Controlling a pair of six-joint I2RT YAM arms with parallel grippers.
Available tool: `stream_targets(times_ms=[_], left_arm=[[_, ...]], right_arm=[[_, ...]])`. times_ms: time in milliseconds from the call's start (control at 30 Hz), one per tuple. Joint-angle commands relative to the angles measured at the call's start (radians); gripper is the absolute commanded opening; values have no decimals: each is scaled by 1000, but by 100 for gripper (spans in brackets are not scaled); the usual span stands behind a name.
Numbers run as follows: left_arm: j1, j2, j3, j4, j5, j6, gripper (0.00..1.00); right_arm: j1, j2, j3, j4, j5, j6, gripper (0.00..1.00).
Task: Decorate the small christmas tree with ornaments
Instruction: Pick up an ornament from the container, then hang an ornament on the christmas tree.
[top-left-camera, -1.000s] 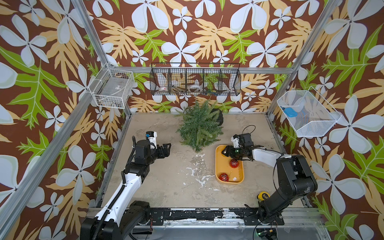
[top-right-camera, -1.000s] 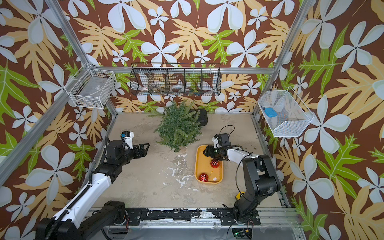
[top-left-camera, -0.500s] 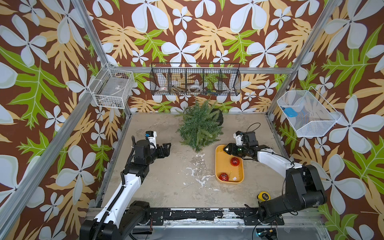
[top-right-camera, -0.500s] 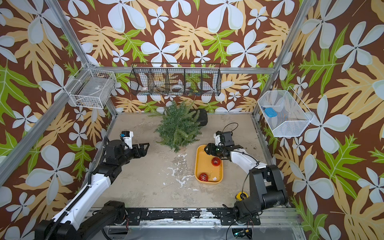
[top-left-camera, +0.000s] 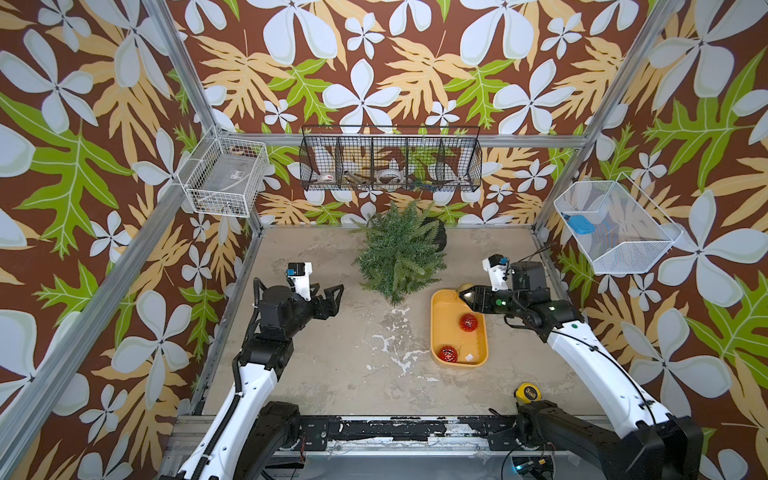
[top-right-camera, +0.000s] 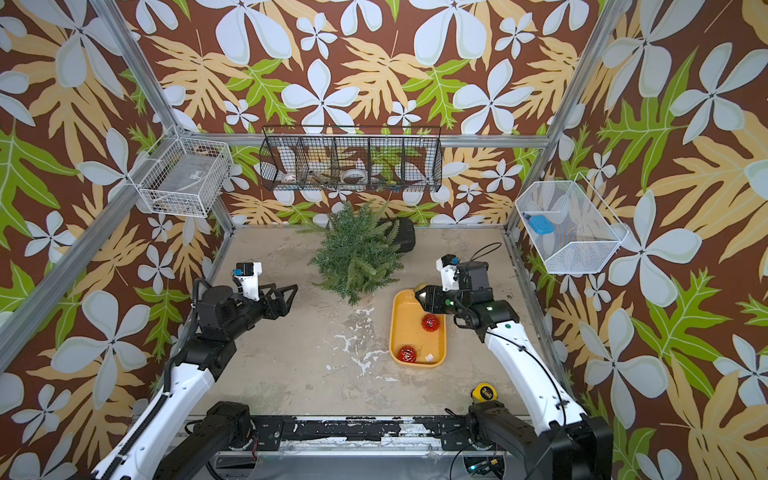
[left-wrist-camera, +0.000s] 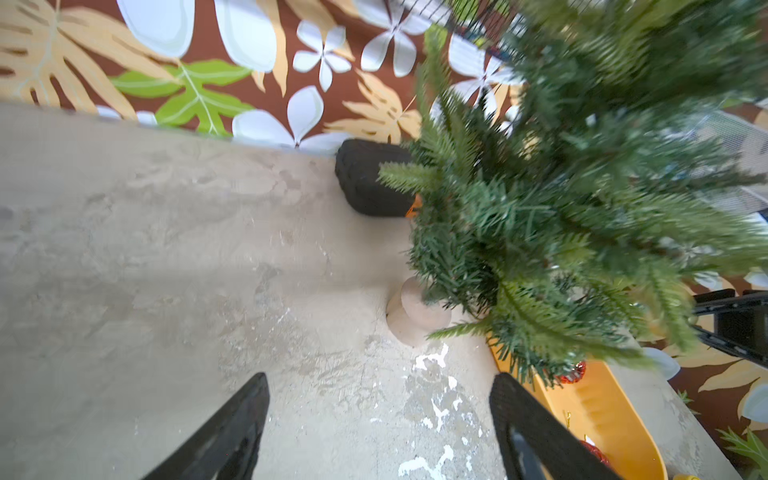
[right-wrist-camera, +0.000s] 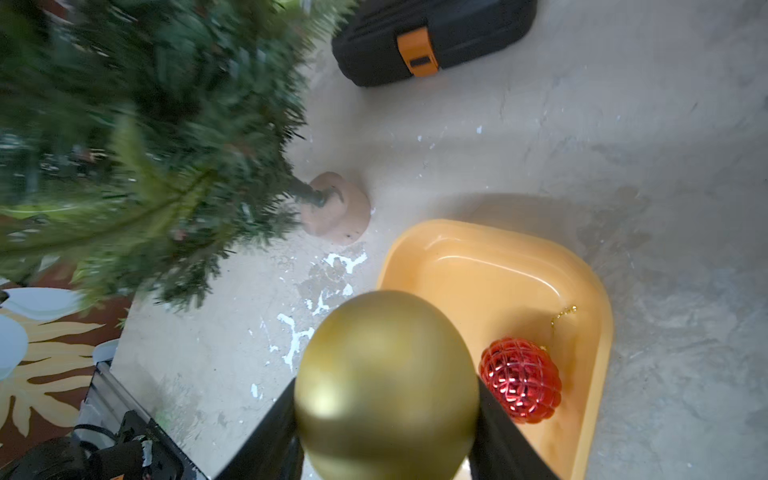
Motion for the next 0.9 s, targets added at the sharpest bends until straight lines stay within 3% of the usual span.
stream_targets(times_ms=[0, 233, 533, 667, 867], left_arm=[[1, -56, -12, 81, 3, 17, 85], [0, -82, 31, 204, 138, 24, 80], [-23, 74, 322, 278, 281, 94, 82], [-110, 163, 450, 271, 400, 220, 78], [-257, 304, 576, 252, 408, 428, 76]], right_arm=[[-1, -33, 84, -93, -2, -15, 54], [-1, -44, 314, -155, -14, -3, 52], [-1, 62, 523, -80, -149, -15, 48], [9, 125, 607, -37, -243, -16, 49], [43, 218, 746, -3, -300, -19, 50]])
